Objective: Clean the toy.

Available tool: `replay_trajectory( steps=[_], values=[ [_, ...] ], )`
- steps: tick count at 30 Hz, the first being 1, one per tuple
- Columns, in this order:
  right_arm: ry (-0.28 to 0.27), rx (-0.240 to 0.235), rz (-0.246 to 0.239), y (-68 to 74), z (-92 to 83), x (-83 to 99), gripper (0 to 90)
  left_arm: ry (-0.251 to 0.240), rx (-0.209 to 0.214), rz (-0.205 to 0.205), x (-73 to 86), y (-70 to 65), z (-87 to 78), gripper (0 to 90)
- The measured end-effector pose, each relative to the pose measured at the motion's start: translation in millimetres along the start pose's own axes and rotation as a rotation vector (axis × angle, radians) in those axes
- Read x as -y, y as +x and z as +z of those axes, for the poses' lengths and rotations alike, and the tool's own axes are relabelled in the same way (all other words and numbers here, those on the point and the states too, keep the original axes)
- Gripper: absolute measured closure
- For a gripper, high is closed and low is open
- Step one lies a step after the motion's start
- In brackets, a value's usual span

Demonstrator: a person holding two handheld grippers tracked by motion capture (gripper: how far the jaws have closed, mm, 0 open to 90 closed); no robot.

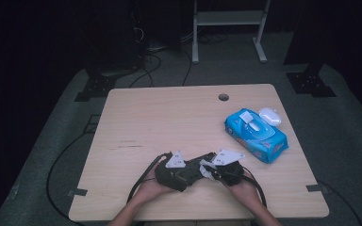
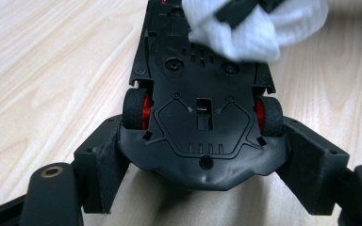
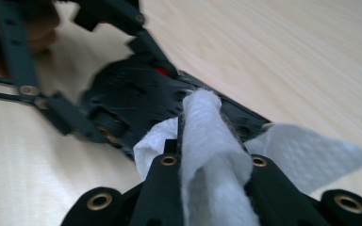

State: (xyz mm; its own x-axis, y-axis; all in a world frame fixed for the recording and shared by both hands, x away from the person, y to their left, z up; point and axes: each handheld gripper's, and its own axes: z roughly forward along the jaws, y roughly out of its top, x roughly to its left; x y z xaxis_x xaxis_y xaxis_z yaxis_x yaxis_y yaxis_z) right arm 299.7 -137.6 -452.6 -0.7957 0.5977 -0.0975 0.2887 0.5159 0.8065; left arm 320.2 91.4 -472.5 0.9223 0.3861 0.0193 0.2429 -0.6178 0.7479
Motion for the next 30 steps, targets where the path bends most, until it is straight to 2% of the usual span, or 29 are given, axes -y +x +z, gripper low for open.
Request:
replay_trajectory(
  steps=[2,5,6,8,10,13,14,16,17,18,19,21,23,24,25,26,27,29,30],
  values=[
    [-0.020,-0.041,0.013,5.6,2.7,-2.6,83.8,-0.003,-0.001,0.001,-1.2,-0.7,-1.1,23.6],
    [-0.043,-0.116,-0.001,22.8,10.6,-12.0,83.7,0.002,-0.005,0.019,-3.9,-2.2,-0.5,23.6],
    [-0.048,-0.131,-0.021,29.4,13.4,-15.6,83.7,0.008,-0.006,0.024,-3.7,-2.0,-0.5,23.6],
    [-0.048,-0.131,-0.036,32.1,14.6,-16.9,83.6,0.012,-0.005,0.027,-2.9,-1.5,-0.5,23.6],
    [-0.041,-0.115,-0.043,28.9,14.0,-15.1,83.4,0.005,-0.004,0.017,-1.8,-1.8,-0.6,23.6],
    [-0.028,-0.040,-0.012,10.7,8.6,-7.9,83.6,-0.007,-0.006,0.009,-3.2,-1.3,-1.6,23.6],
    [-0.027,-0.027,0.021,4.6,6.5,-6.0,83.7,-0.009,-0.007,0.010,-3.6,-1.2,-1.8,23.6],
    [-0.042,-0.043,0.048,3.6,6.7,-6.6,83.9,-0.016,-0.009,0.011,-5.0,-2.6,-1.1,23.7],
    [-0.051,-0.069,0.057,7.0,8.3,-8.3,83.9,-0.019,-0.008,0.010,-5.7,-3.4,-0.2,23.6],
    [-0.063,-0.104,0.050,12.9,11.3,-10.9,83.8,-0.011,-0.006,0.020,-6.3,-3.7,0.6,23.7],
    [-0.068,-0.124,0.022,20.4,13.9,-13.7,83.8,-0.004,-0.008,0.028,-6.1,-4.3,1.2,23.6],
    [-0.068,-0.142,-0.022,31.2,19.0,-18.1,83.5,0.014,-0.008,0.037,-5.2,-4.3,1.3,23.6],
    [-0.058,-0.126,-0.032,30.2,22.1,-19.1,83.4,0.008,-0.012,0.024,-3.9,-4.6,1.7,23.7],
    [-0.047,-0.089,-0.034,25.5,22.2,-18.5,83.5,0.008,-0.012,0.029,-3.6,-4.1,1.4,23.6],
    [-0.047,-0.089,-0.034,25.5,22.2,-18.5,83.5,0.008,-0.012,0.029,-3.6,-4.1,1.4,23.6],
    [-0.035,-0.023,-0.024,15.2,19.4,-15.4,83.6,0.003,-0.010,0.022,-3.9,-3.9,1.1,23.6],
    [-0.032,-0.006,-0.009,10.2,17.4,-13.6,83.7,0.001,-0.006,0.019,-4.2,-3.4,0.6,23.6],
    [-0.041,-0.020,0.022,7.2,15.3,-11.7,83.9,-0.007,-0.005,0.016,-4.8,-3.4,0.4,23.6],
    [-0.052,-0.049,0.027,10.0,15.1,-11.9,83.8,-0.008,-0.006,0.018,-5.0,-3.5,0.4,23.6]
  ],
)
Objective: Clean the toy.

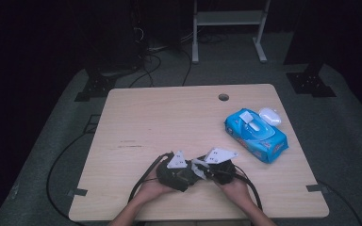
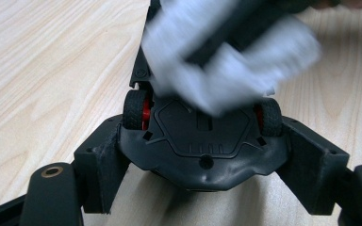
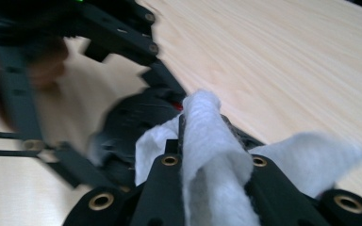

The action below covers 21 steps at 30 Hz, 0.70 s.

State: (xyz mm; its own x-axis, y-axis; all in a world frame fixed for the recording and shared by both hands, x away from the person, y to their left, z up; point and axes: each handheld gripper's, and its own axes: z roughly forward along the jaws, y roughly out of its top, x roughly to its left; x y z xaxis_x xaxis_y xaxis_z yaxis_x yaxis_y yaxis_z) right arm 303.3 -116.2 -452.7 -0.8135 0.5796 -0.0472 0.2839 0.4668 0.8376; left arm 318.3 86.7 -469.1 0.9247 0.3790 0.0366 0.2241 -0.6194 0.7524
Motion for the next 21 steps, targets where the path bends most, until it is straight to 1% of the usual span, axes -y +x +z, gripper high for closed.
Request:
replay_trajectory(
  steps=[1,2,3,4,5,6,7,8,9,10,11,13,14,15,16,17,19,20,21],
  values=[
    [-0.006,-0.030,0.004,3.1,0.7,-0.8,83.8,0.004,-0.001,0.008,-0.4,0.1,-0.1,23.6],
    [-0.006,-0.030,0.004,3.1,0.7,-0.8,83.8,0.004,-0.001,0.008,-0.4,0.1,-0.1,23.6],
    [-0.019,-0.099,-0.025,16.1,6.0,-4.9,83.7,0.012,-0.004,0.017,-0.8,0.0,0.1,23.7],
    [-0.019,-0.108,-0.037,20.0,8.2,-7.0,83.7,0.012,-0.006,0.017,-0.7,-0.3,0.1,23.6],
    [-0.017,-0.107,-0.043,20.7,9.5,-8.3,83.5,0.003,-0.007,0.002,-0.4,-1.0,0.1,23.6],
    [-0.017,-0.092,-0.036,18.1,11.1,-9.7,83.5,-0.002,-0.006,-0.005,-0.2,-1.4,-0.1,23.7],
    [-0.012,-0.070,-0.030,14.8,11.2,-10.2,83.5,0.002,-0.006,0.001,-0.4,-1.2,-1.2,23.6],
    [-0.008,-0.024,-0.018,7.7,11.1,-10.1,83.5,0.000,-0.006,0.001,-0.5,-1.2,-1.2,23.7],
    [-0.010,0.006,-0.006,1.7,10.5,-9.7,83.7,-0.004,-0.007,0.005,-0.9,-1.0,-1.4,23.7],
    [-0.005,0.023,0.015,-2.5,10.5,-9.5,83.7,-0.007,-0.006,0.002,-1.5,-0.8,-1.4,23.7],
    [-0.007,0.011,0.032,-4.2,10.6,-9.5,83.7,-0.007,-0.003,-0.001,-1.9,-0.4,-1.5,23.6],
    [-0.015,0.005,0.030,-3.0,11.5,-10.0,83.8,-0.009,-0.003,-0.002,-1.5,-0.5,-1.2,23.6],
    [-0.016,-0.034,0.025,2.7,15.1,-13.8,83.7,-0.003,-0.005,0.002,-0.9,-0.5,-1.3,23.6],
    [-0.013,-0.041,0.017,5.4,16.9,-15.9,83.6,-0.003,-0.005,0.002,-0.9,-0.5,-1.3,23.7],
    [-0.010,-0.036,-0.012,8.3,19.5,-19.0,83.6,0.003,-0.009,0.012,-1.3,-0.8,-2.6,23.6],
    [-0.006,-0.026,-0.027,8.8,20.3,-21.0,83.6,-0.001,-0.009,0.012,-1.4,-0.3,-3.6,23.7],
    [0.003,0.025,-0.035,3.4,18.9,-21.7,83.5,-0.010,-0.009,0.000,-1.2,0.2,-5.1,23.7],
    [0.003,0.025,-0.035,3.4,18.9,-21.7,83.5,-0.010,-0.009,0.000,-1.2,0.2,-5.1,23.6],
    [0.011,0.038,-0.033,-0.3,18.2,-20.9,83.5,-0.011,-0.011,-0.002,-0.8,0.8,-5.2,23.6]
  ],
)
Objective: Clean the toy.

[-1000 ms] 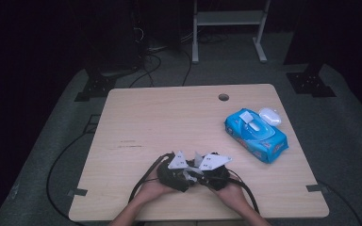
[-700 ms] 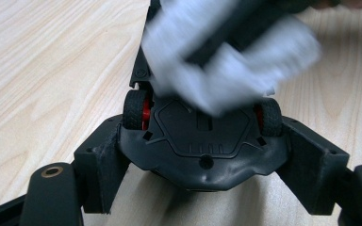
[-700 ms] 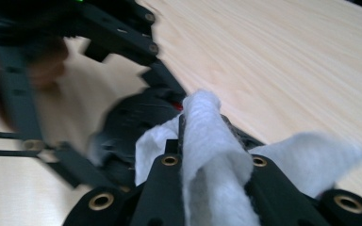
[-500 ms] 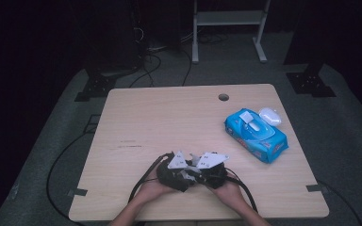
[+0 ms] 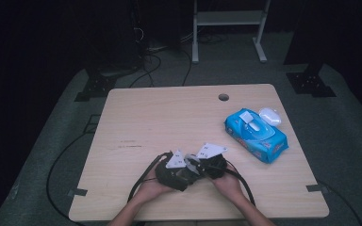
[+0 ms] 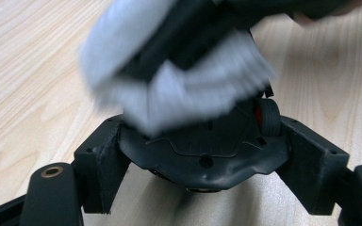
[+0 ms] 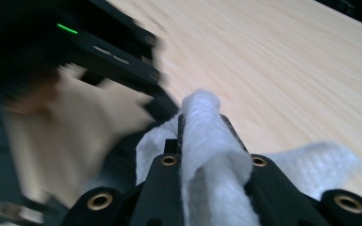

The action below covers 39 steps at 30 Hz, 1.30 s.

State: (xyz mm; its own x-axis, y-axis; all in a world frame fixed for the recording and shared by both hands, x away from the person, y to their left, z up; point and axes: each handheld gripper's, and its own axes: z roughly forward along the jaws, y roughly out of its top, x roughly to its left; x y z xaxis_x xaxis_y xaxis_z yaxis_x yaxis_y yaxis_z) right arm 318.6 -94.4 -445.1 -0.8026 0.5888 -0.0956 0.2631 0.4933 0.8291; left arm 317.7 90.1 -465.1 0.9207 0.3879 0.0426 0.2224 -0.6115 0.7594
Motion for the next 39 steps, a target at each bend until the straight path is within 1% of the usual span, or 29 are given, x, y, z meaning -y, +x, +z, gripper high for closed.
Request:
replay_trajectory(
  steps=[1,2,4,5,7,8,10,11,12,13,14,15,16,18,20,22,23,25,26,28,29,31,32,33,34,36,37,38,39],
  values=[
    [0.018,0.016,0.023,-9.3,-1.6,2.8,83.5,0.004,0.000,0.006,0.5,-0.3,0.8,23.6],
    [0.021,0.012,0.039,-10.0,-2.2,3.3,83.6,0.003,-0.003,0.009,0.1,-0.5,1.1,23.6],
    [0.012,0.006,0.039,-8.7,-1.9,3.1,83.6,0.006,-0.004,0.014,-0.9,-0.6,0.8,23.6],
    [-0.014,-0.047,0.049,-0.3,0.3,1.0,83.7,0.003,-0.002,0.009,-1.2,-1.2,1.2,23.6],
    [-0.019,-0.061,0.045,3.5,1.6,-0.4,83.7,0.009,-0.002,0.010,-0.8,-1.6,1.4,23.6],
    [-0.006,-0.064,0.008,9.5,5.6,-4.1,83.5,0.011,-0.002,0.006,0.2,-2.0,1.8,23.6],
    [0.002,-0.039,0.011,4.3,5.2,-3.3,83.5,0.012,-0.002,0.006,0.8,0.0,0.9,23.6],
    [0.002,-0.039,0.011,4.3,5.2,-3.3,83.5,0.012,-0.002,0.006,0.8,0.0,0.9,23.6],
    [0.011,-0.012,0.027,-1.1,4.0,-1.9,83.5,0.005,-0.002,0.000,0.4,1.1,0.4,23.6],
    [0.015,0.008,0.064,-10.6,0.5,2.1,83.7,0.000,0.001,-0.004,0.1,1.5,0.0,23.6],
    [0.013,0.003,0.070,-11.5,-0.4,2.6,83.8,-0.010,0.003,-0.006,-0.3,0.3,1.1,23.6],
    [0.009,-0.007,0.071,-9.1,-0.5,2.1,83.8,-0.006,0.000,-0.002,-0.4,-0.2,1.6,23.6],
    [0.001,-0.037,0.072,-5.2,0.3,1.1,83.7,0.002,0.001,0.002,-0.5,-0.5,2.0,23.6],
    [-0.010,-0.094,0.045,5.2,3.0,-1.0,83.4,0.013,0.001,0.011,-0.3,-0.5,2.5,23.7],
    [-0.003,-0.086,0.012,8.4,3.9,-1.6,83.4,0.023,-0.002,0.017,0.6,-0.5,2.4,23.6],
    [0.014,-0.058,0.030,-1.0,1.8,1.7,83.4,0.030,-0.006,0.022,1.7,-0.3,2.6,23.6],
    [0.014,-0.058,0.030,-1.0,1.8,1.7,83.4,0.030,-0.006,0.022,1.7,-0.3,2.6,23.6],
    [0.041,0.019,0.035,-16.7,-3.7,9.2,83.4,0.041,0.001,0.017,3.0,1.2,3.3,23.6],
    [0.045,0.037,0.052,-23.0,-6.8,13.4,83.4,0.043,0.004,0.016,3.3,1.9,3.6,23.6],
    [0.046,0.043,0.092,-29.8,-12.7,20.0,83.6,0.046,0.008,0.015,3.5,2.4,4.6,23.6],
    [0.038,0.024,0.106,-26.7,-14.8,22.5,83.7,0.053,0.008,0.024,3.8,1.7,5.8,23.6],
    [0.036,-0.021,0.087,-19.5,-14.4,22.0,83.5,0.060,0.003,0.033,3.8,1.4,6.6,23.6],
    [0.036,-0.021,0.087,-19.5,-14.4,22.0,83.5,0.064,0.002,0.037,3.7,1.5,6.8,23.6],
    [0.039,-0.018,0.068,-17.2,-14.2,21.6,83.3,0.068,0.003,0.038,3.6,1.7,6.9,23.6],
    [0.048,0.007,0.038,-17.1,-15.5,21.7,82.6,0.067,0.004,0.032,3.8,1.6,7.1,23.6],
    [0.059,0.039,0.048,-23.1,-18.3,23.5,82.7,0.071,0.004,0.032,4.5,1.5,7.7,23.6],
    [0.068,0.044,0.063,-24.5,-19.1,23.6,83.1,0.070,0.002,0.036,4.6,1.1,8.2,23.6],
    [0.070,0.043,0.065,-24.7,-19.4,23.4,83.6,0.070,0.000,0.038,4.3,1.0,8.5,23.6],
    [0.072,0.049,0.050,-22.9,-18.7,22.4,83.8,0.071,-0.001,0.041,4.0,1.1,9.0,23.6]
  ],
)
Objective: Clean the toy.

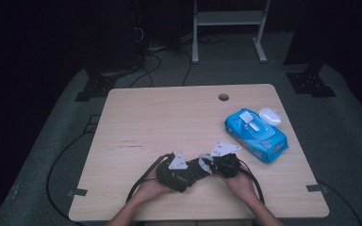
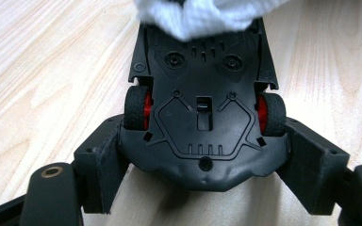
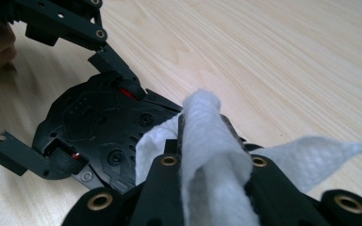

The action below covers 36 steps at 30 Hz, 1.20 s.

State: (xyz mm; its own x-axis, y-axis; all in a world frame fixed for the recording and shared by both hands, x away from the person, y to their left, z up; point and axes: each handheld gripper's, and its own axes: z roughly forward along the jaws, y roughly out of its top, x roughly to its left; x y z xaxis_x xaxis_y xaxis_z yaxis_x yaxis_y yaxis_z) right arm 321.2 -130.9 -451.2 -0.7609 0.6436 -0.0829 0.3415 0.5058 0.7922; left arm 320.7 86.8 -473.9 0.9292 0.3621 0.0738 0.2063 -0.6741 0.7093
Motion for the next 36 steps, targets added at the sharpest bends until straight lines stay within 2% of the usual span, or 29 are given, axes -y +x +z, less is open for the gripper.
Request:
replay_trajectory(
  steps=[3,4,7,8,11,15,18,19,20,21,22,24,26,27,29,31,32,33,36],
  values=[
    [-0.016,-0.082,0.006,8.8,9.0,-7.5,83.9,0.004,-0.004,0.006,-0.4,-1.0,0.0,23.6],
    [-0.013,-0.085,-0.002,10.9,11.5,-9.2,83.8,0.007,-0.008,0.009,0.0,-1.6,-0.4,23.6],
    [-0.012,-0.071,-0.019,11.4,14.7,-12.1,83.6,0.010,-0.010,0.013,1.0,-0.6,-1.7,23.6],
    [-0.006,-0.022,-0.020,3.1,11.2,-9.7,83.7,0.011,-0.008,0.012,1.3,0.5,-2.2,23.6],
    [-0.001,0.033,0.002,-13.5,-1.6,1.4,84.0,0.008,-0.004,0.008,1.2,0.5,-2.2,23.6],
    [0.013,0.045,0.031,-21.7,-7.7,5.0,84.0,0.013,-0.011,0.023,-0.1,-0.3,-0.7,23.6],
    [-0.006,0.009,-0.001,-8.8,-2.0,0.6,83.9,0.013,-0.015,0.022,0.1,-1.0,-0.7,23.6],
    [-0.006,0.009,-0.001,-8.8,-2.0,0.6,83.9,0.013,-0.015,0.022,0.1,-1.0,-0.7,23.6],
    [-0.004,0.022,-0.036,-4.2,-0.2,-1.1,83.9,0.015,-0.016,0.023,1.0,-0.3,-1.6,23.6],
    [-0.004,0.022,-0.036,-4.2,-0.2,-1.1,83.9,0.015,-0.016,0.023,1.0,-0.3,-1.6,23.7],
    [0.000,0.030,-0.026,-9.3,-1.6,0.3,84.0,0.017,-0.014,0.024,0.8,0.5,-1.8,23.6],
    [0.004,0.076,-0.009,-19.3,-5.6,4.7,84.0,0.010,-0.009,0.017,1.2,1.0,-1.7,23.6],
    [0.007,0.089,0.028,-26.1,-7.5,7.2,84.0,0.009,-0.009,0.016,1.3,1.2,-1.6,23.6],
    [0.003,0.079,0.051,-27.2,-7.3,7.2,84.0,0.011,-0.012,0.021,1.2,1.0,-1.5,23.6],
    [-0.010,0.056,0.049,-23.3,-4.9,4.6,84.0,0.017,-0.021,0.032,0.7,0.9,-1.1,23.6],
    [-0.031,0.010,0.040,-14.8,0.8,0.5,83.9,0.019,-0.023,0.038,0.4,0.6,-0.9,23.6],
    [-0.031,0.010,0.040,-14.8,0.8,0.5,83.9,0.018,-0.024,0.034,0.4,0.2,-0.8,23.6],
    [-0.028,0.003,0.006,-6.5,6.2,-3.4,83.9,0.018,-0.026,0.033,0.7,-0.1,-1.0,23.6],
    [-0.019,0.015,-0.003,-8.0,5.5,-4.1,83.8,0.021,-0.025,0.034,1.4,0.4,-2.1,23.6]
  ],
)
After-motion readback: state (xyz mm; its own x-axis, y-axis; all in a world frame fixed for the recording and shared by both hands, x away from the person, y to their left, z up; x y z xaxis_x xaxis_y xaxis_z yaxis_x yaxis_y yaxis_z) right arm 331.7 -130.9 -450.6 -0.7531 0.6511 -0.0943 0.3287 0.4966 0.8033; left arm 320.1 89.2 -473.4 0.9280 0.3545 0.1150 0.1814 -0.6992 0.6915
